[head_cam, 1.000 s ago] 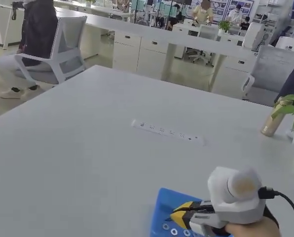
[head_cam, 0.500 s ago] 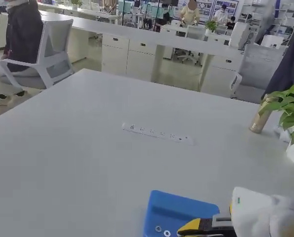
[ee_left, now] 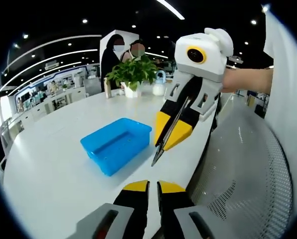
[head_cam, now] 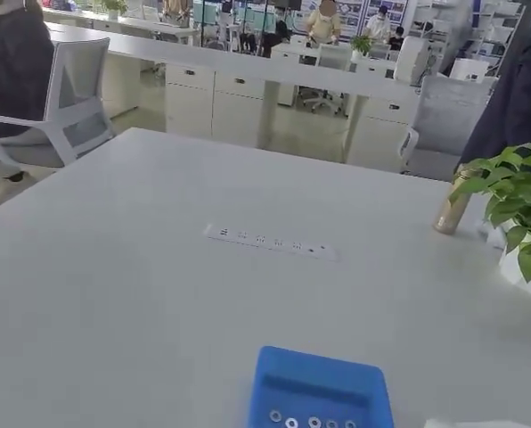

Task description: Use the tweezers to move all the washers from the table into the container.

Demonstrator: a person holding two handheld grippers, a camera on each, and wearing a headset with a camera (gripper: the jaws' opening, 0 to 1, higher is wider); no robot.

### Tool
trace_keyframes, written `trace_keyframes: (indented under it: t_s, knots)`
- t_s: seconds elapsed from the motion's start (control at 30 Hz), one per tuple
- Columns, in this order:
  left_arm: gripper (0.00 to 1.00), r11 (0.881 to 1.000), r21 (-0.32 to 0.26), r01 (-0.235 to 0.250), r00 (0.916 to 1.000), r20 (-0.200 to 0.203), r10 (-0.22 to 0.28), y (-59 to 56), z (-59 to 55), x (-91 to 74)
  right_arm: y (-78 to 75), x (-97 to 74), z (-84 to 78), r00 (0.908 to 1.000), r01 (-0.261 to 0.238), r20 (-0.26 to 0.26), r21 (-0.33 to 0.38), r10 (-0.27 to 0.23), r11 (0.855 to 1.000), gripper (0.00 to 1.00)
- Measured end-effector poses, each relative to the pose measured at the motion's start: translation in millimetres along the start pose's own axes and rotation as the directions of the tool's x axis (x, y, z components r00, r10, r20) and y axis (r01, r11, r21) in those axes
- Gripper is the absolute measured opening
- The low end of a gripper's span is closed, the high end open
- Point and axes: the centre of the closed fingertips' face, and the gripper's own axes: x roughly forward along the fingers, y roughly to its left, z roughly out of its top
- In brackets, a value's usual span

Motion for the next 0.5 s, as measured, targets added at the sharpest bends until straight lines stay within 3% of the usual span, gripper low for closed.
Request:
trace_keyframes:
  t_s: [0.13,0.17,0.3,0.4,0.5]
  knots:
    - [0.1,0.999,0.023,0.025,0.9997,0.002,-0.025,4.1,9.9,0.4,8.9,-0.3,5.9,0.9995,-0.022,0.021,0.008,0.022,1.0,0.01]
    - [0.1,0.998,0.057,0.041,0.9992,-0.005,-0.041,3.1,12.3,1.9,10.9,0.1,7.2,0.9993,-0.029,0.023,0.006,0.029,1.0,0.02]
    - [0.08,0.975,0.187,0.117,0.9923,-0.06,-0.108,-6.5,14.2,8.5,16.5,0.4,13.8,0.9983,-0.046,0.036,-0.005,0.046,0.999,0.02]
    - [0.08,0.966,0.187,0.18,0.9821,-0.089,-0.166,-16.5,13.0,13.8,16.9,-1.0,19.6,0.9977,-0.043,0.053,-0.001,0.043,0.999,0.02]
    - [0.05,0.954,0.239,0.182,0.9807,-0.114,-0.159,-16.7,10.6,18.8,17.9,-2.6,23.7,0.9958,-0.046,0.08,0.017,0.045,0.999,0.02]
